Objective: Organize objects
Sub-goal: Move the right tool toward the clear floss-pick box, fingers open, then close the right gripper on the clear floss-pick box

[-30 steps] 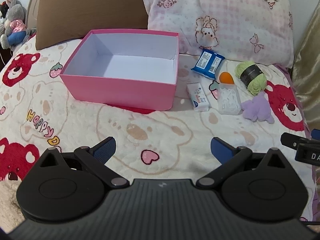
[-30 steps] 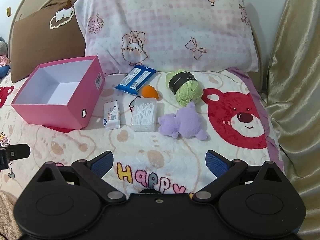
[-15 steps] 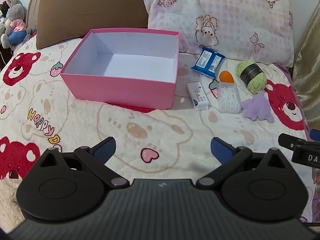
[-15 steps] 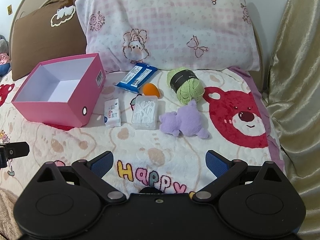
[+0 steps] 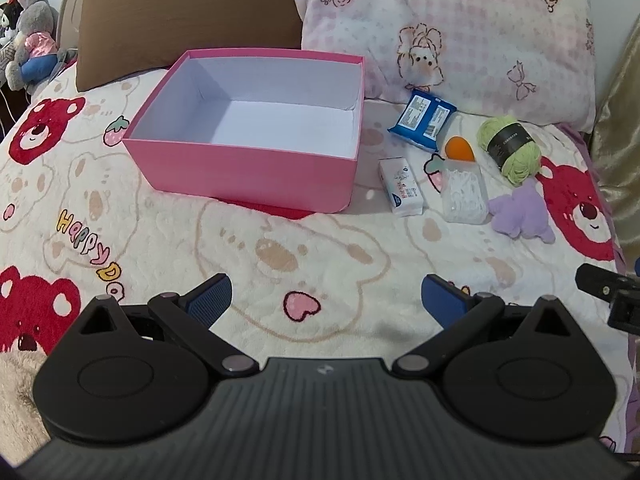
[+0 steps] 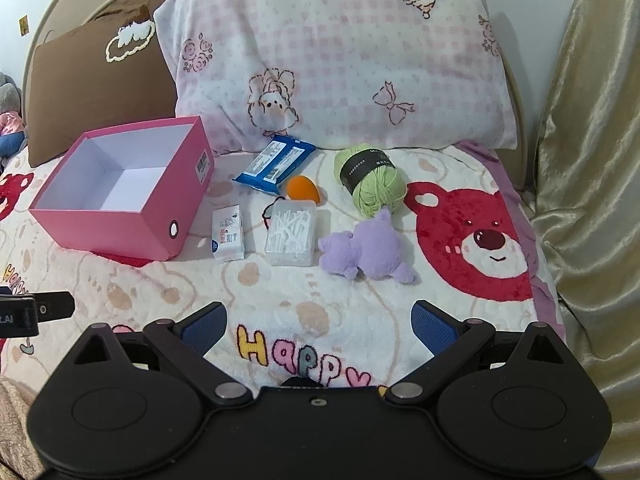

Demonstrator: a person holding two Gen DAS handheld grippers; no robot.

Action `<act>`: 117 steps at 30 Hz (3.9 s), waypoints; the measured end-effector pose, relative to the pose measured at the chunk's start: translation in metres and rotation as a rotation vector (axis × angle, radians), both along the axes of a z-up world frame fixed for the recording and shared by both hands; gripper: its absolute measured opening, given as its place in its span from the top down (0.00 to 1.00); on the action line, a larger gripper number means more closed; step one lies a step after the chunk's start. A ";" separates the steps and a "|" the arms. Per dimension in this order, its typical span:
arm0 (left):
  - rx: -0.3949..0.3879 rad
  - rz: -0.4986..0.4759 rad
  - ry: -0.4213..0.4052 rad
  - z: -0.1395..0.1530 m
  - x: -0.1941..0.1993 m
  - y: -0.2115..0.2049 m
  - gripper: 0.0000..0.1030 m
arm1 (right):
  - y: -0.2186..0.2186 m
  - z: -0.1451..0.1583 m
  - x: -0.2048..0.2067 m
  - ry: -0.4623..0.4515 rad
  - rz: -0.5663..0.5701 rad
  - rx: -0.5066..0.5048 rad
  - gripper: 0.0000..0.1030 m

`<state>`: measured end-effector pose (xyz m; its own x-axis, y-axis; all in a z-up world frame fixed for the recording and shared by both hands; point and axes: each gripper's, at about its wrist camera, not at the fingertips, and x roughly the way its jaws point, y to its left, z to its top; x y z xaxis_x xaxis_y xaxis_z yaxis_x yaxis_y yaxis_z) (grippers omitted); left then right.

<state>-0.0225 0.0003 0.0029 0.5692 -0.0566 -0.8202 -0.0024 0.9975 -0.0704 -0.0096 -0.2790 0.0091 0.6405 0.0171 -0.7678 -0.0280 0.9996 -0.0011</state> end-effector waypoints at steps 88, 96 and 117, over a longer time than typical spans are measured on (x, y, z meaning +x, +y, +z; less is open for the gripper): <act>-0.296 -0.165 -0.141 -0.120 0.188 -0.111 0.19 | 0.009 -0.148 0.143 -0.081 0.302 0.052 0.20; -0.266 -0.225 -0.021 -0.142 0.198 -0.121 0.54 | 0.012 -0.152 0.151 -0.069 0.253 0.030 0.34; -0.401 -0.254 -0.020 -0.154 0.197 -0.117 0.70 | 0.019 -0.163 0.155 -0.078 0.248 -0.011 0.33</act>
